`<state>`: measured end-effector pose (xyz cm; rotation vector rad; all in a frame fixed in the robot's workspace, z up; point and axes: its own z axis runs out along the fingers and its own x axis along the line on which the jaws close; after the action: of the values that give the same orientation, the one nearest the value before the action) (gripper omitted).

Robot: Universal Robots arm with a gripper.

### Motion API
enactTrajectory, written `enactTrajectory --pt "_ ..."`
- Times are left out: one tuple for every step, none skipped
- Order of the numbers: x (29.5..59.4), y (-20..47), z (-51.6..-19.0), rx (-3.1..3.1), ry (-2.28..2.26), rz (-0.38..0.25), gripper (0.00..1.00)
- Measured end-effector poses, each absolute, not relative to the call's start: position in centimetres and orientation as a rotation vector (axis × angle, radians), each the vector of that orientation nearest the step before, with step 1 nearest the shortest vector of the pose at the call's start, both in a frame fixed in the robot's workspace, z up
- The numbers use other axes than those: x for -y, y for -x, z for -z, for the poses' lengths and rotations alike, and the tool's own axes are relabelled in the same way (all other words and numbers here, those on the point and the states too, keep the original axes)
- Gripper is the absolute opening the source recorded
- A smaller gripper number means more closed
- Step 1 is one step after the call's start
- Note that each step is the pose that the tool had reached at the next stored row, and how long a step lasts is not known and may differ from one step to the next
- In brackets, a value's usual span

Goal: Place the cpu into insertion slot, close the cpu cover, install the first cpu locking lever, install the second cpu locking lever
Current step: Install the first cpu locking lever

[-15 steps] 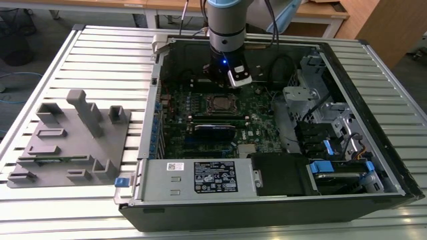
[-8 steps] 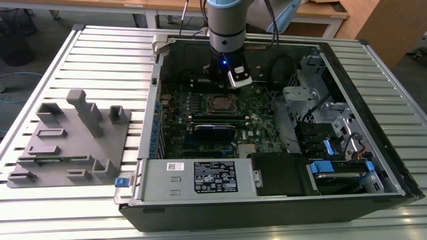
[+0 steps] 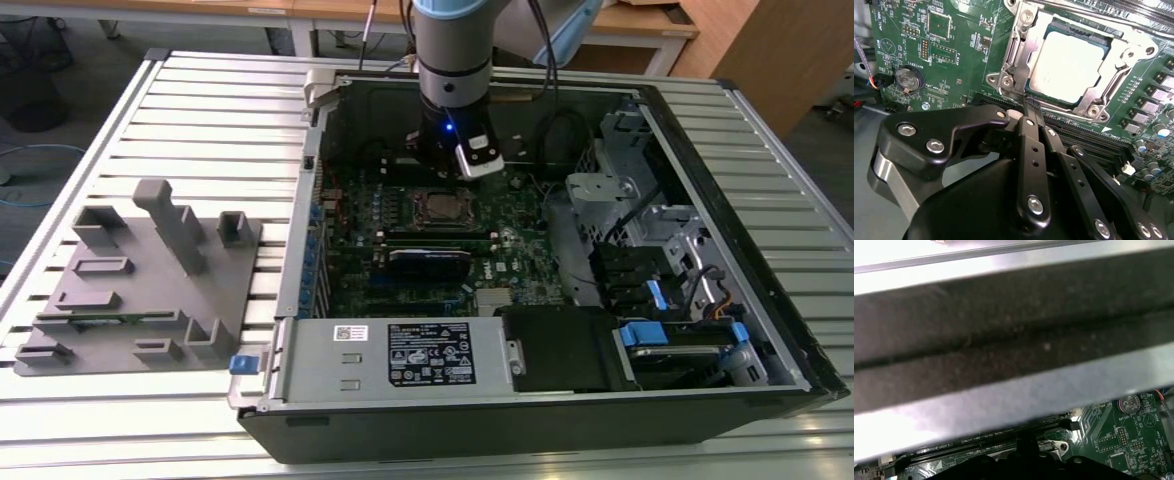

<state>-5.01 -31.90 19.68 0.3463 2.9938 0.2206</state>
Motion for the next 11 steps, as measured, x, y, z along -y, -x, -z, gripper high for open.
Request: enactTrajectory --pt "31.92 5.01 -19.66 -2.994 -0.347 -0.221 0.11" --pt "31.95 5.01 -19.64 -2.993 -0.348 -0.221 0.11" --pt "31.97 5.01 -19.62 -2.993 -0.349 -0.221 0.11" --pt "31.99 5.01 -19.6 -2.993 -0.349 -0.221 0.11" --pt "32.0 5.01 -19.58 -2.993 -0.35 -0.22 0.11" --pt "32.01 5.01 -19.57 -2.993 -0.35 -0.22 0.11" --pt "32.02 5.01 -19.56 -2.993 -0.351 -0.22 0.11" --pt "32.02 5.01 -19.56 -2.993 -0.351 -0.22 0.11" --pt "32.02 5.01 -19.56 -2.993 -0.351 -0.22 0.11" --pt "32.02 5.01 -19.55 -2.993 -0.351 -0.22 0.11" --pt "32.01 5.01 -19.54 -2.993 -0.351 -0.22 0.11"
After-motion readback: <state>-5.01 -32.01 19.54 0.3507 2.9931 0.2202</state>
